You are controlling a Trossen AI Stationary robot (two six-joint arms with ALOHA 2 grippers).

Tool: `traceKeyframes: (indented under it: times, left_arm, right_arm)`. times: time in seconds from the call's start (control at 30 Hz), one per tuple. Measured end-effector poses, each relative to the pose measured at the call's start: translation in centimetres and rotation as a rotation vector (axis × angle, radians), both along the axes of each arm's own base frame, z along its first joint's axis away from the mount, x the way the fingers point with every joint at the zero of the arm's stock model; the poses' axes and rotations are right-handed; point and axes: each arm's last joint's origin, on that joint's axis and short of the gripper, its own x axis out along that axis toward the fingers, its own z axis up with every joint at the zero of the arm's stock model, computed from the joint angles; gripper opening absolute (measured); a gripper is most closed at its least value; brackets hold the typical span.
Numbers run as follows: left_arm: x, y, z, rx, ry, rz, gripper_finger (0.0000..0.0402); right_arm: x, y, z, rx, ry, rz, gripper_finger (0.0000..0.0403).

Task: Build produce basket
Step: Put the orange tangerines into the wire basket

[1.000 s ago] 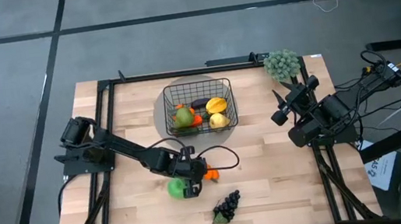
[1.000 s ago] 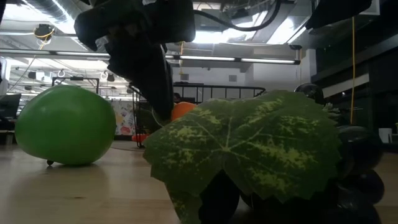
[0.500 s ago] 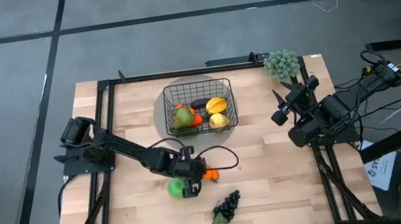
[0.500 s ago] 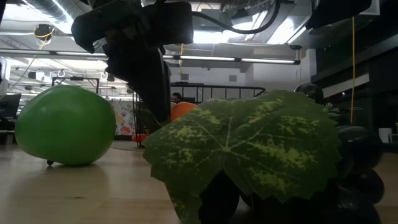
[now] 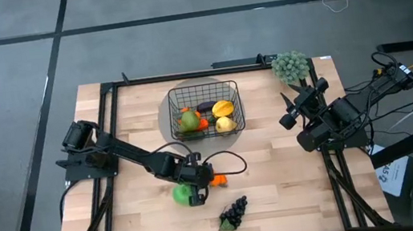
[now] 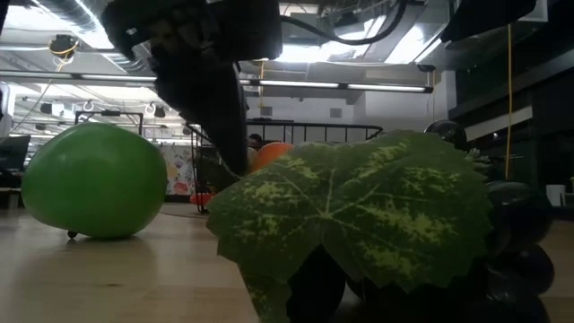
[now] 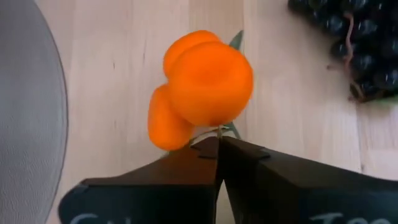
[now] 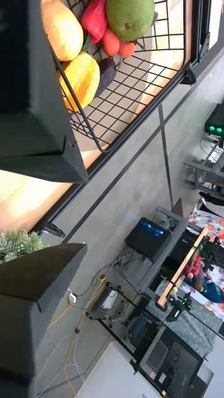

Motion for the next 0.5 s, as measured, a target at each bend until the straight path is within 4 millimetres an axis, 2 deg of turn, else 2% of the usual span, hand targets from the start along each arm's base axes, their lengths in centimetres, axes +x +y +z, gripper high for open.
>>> traceKeyframes:
  times: [0.1, 0.23, 0.5]
  left_arm:
    - [0.4, 0.0, 0.6, 0.01, -0.03, 0.011, 0.0001]
    - [1.3, -0.2, 2.4, 0.034, -0.099, -0.001, 0.0]
    - [3.7, -0.4, 8.4, 0.382, -0.323, -0.041, 0.0]
  right_arm:
    - [0.0, 0.0, 0.0, 0.0, 0.0, 0.0, 0.0174]
    - [0.0, 0.0, 0.0, 0.0, 0.0, 0.0, 0.0174]
    - [0.0, 0.0, 0.0, 0.0, 0.0, 0.0, 0.0174]
